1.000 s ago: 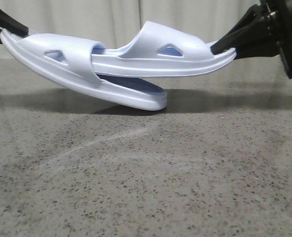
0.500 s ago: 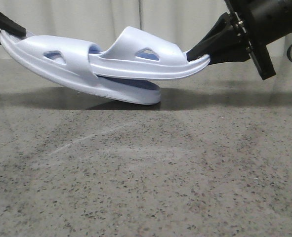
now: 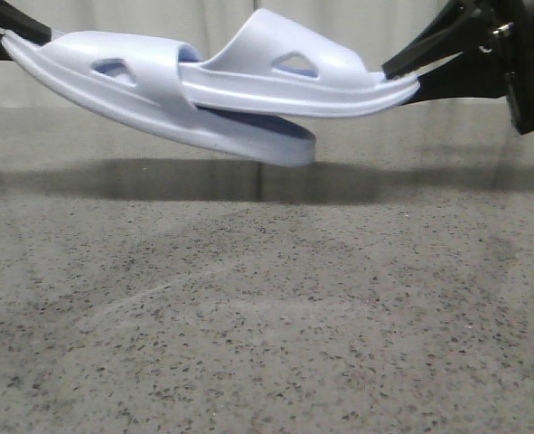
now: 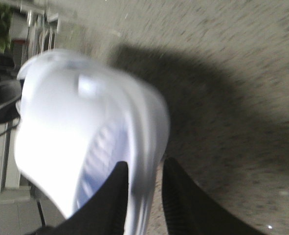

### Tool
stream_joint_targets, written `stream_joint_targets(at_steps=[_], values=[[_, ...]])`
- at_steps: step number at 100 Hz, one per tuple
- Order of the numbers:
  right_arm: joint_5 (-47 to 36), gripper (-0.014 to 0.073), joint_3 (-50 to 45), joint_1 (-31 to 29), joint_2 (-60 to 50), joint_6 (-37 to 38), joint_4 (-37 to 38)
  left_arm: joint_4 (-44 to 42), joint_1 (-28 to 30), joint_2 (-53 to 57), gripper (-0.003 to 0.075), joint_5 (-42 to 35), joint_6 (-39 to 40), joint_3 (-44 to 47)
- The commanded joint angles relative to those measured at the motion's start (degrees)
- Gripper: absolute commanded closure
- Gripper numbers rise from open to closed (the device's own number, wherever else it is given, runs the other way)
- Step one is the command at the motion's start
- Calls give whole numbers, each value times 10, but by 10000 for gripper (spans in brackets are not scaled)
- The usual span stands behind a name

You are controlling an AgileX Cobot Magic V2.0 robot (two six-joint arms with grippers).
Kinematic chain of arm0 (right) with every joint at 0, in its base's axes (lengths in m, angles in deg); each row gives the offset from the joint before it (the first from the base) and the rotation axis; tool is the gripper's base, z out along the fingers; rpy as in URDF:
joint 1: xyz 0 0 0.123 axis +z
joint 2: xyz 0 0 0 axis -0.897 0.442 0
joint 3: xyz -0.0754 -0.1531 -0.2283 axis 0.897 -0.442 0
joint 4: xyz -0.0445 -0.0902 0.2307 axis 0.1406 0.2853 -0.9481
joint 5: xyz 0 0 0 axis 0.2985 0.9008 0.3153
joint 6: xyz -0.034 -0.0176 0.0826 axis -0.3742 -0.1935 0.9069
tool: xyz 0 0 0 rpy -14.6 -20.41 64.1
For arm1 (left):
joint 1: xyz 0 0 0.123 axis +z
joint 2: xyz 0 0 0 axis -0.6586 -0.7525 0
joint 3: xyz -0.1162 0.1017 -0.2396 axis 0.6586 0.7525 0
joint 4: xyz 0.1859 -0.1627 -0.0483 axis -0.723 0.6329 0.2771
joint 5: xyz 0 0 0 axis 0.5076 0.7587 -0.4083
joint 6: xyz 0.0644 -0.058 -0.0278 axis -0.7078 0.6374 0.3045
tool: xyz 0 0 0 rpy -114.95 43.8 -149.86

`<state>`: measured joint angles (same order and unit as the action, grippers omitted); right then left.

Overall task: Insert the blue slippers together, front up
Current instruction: 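Lower the nested slippers onto the table and open both grippers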

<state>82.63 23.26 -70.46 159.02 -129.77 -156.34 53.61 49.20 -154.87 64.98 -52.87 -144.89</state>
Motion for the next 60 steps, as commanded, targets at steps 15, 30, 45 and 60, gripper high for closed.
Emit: stream_joint_targets(at_steps=[15, 30, 45, 60], values=[[70, 407, 16, -57, -25, -6, -37, 73, 2, 19, 705, 54, -9, -18], [70, 386, 16, -68, -25, -5, -34, 79, -2, 19, 705, 43, -14, -18], [70, 386, 16, -69, -25, -5, -34, 82, -19, 18, 705, 27, -27, -18], [70, 386, 16, -69, -25, -5, -34, 78, -53, 18, 705, -29, -35, -17]])
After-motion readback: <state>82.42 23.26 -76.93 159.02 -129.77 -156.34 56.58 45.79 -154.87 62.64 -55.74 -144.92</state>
